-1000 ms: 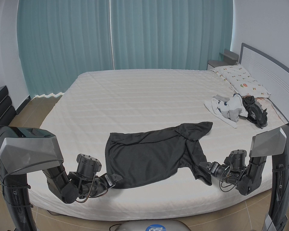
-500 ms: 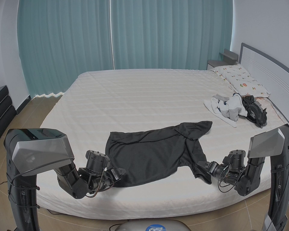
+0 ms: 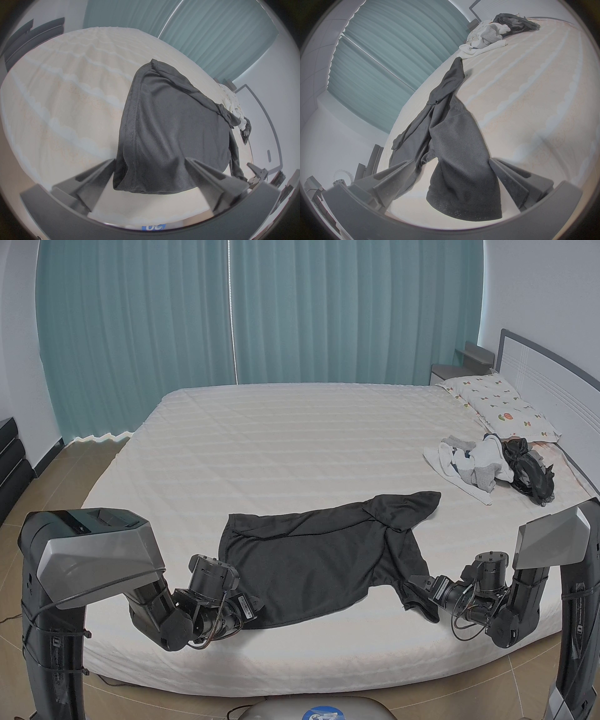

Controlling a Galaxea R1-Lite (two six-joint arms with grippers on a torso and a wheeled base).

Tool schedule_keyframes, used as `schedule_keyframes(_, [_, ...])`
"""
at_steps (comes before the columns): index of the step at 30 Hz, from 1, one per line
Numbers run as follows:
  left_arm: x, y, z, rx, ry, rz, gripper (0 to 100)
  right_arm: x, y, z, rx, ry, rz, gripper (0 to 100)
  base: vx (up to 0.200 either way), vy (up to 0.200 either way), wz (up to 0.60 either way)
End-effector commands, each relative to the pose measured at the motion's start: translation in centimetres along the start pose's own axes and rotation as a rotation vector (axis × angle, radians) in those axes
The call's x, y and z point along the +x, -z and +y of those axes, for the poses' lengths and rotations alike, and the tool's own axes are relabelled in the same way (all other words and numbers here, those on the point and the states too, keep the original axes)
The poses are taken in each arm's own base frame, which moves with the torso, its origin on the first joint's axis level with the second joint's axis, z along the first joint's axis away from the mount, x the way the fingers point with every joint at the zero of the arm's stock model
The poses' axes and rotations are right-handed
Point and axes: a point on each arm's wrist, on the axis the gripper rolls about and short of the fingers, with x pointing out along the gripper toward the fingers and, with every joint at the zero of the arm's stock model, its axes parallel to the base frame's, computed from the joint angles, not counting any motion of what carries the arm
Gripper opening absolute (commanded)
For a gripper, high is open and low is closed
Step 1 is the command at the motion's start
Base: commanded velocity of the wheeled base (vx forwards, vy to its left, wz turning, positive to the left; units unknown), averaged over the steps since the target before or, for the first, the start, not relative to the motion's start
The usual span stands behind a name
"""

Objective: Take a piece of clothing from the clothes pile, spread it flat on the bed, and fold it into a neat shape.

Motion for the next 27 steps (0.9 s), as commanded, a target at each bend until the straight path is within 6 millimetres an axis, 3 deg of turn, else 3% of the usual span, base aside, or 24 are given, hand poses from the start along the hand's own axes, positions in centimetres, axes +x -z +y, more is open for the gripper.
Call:
schedule_keyframes(1, [0.3,0.2,0.2,0.014,-0.008,0.007,0,0.0,0.1,0.0,0.0,0.003,0.001,100,0.0,0.0,0.0])
schedule_keyframes(6, [0.2,0.3,0.2,0.013,-0.012,0.004,0,0.0,-0.1,-0.4,0.003,0.012,-0.001,100,0.0,0.0,0.0])
schedule_keyframes(10, [0.1,-1.0,1.2,-0.027,-0.028,-0.025,0,0.0,-0.4,-1.0,0.014,0.027,-0.01,100,0.0,0.0,0.0])
schedule_keyframes(18, [-2.5,-7.4,4.2,-0.22,-0.026,-0.184,0,0.8,-2.7,-2.6,0.052,0.026,-0.075,100,0.0,0.0,0.0])
schedule_keyframes(24, [-2.6,-8.5,5.9,-0.303,-0.054,-0.216,0,1.2,-4.2,-2.2,0.069,-0.006,-0.117,100,0.0,0.0,0.0])
schedule_keyframes(25, [-3.0,-10.2,6.9,-0.395,-0.048,-0.264,0,1.9,-4.1,-1.7,0.062,-0.032,-0.098,100,0.0,0.0,0.0])
schedule_keyframes(27, [-3.0,-10.7,7.2,-0.422,-0.046,-0.28,0,2.5,-3.5,-1.2,0.053,-0.048,-0.065,100,0.0,0.0,0.0])
